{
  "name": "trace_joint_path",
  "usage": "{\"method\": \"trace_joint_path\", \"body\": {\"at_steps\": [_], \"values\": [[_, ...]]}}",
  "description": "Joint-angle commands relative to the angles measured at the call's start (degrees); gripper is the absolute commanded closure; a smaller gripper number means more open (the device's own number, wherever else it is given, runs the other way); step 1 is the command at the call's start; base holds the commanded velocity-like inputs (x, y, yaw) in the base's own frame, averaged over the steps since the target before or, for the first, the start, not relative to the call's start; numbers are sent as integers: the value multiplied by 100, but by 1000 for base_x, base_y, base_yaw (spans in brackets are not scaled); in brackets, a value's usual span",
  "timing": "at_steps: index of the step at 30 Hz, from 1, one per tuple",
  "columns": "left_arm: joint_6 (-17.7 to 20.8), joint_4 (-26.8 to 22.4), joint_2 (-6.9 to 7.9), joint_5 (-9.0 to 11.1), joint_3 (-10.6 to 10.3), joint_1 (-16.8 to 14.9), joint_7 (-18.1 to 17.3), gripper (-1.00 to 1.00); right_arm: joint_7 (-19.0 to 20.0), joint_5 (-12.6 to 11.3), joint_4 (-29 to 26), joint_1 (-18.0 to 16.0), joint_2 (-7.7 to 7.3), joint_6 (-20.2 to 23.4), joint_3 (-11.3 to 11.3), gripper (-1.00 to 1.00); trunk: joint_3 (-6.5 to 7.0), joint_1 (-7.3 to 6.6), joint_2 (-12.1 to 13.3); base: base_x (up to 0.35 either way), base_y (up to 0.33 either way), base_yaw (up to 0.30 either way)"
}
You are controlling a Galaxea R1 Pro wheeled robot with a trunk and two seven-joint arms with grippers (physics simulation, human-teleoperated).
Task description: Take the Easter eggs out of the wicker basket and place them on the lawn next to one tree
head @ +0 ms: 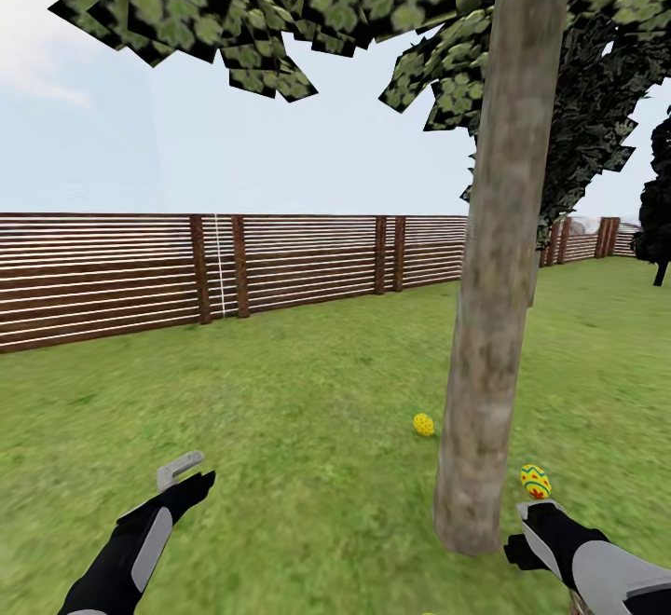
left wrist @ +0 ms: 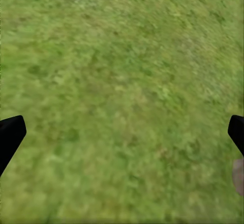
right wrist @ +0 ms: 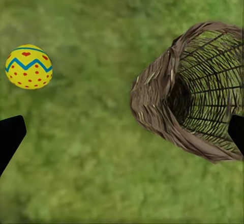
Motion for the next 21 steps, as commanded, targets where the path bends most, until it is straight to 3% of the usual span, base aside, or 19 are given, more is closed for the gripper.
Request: {"method": "trace_joint_path", "body": {"at_steps": [1,21], "values": [[31,-10,0,61,-4,-2,32,-100,-24,-57,-15,-1,-2,33,40,-100,11,-23,37,0,0,0],[5,-10,-8,61,-4,-3,32,-100,-23,-57,-13,-1,7,33,40,-100,323,-462,839,0,0,0]]}}
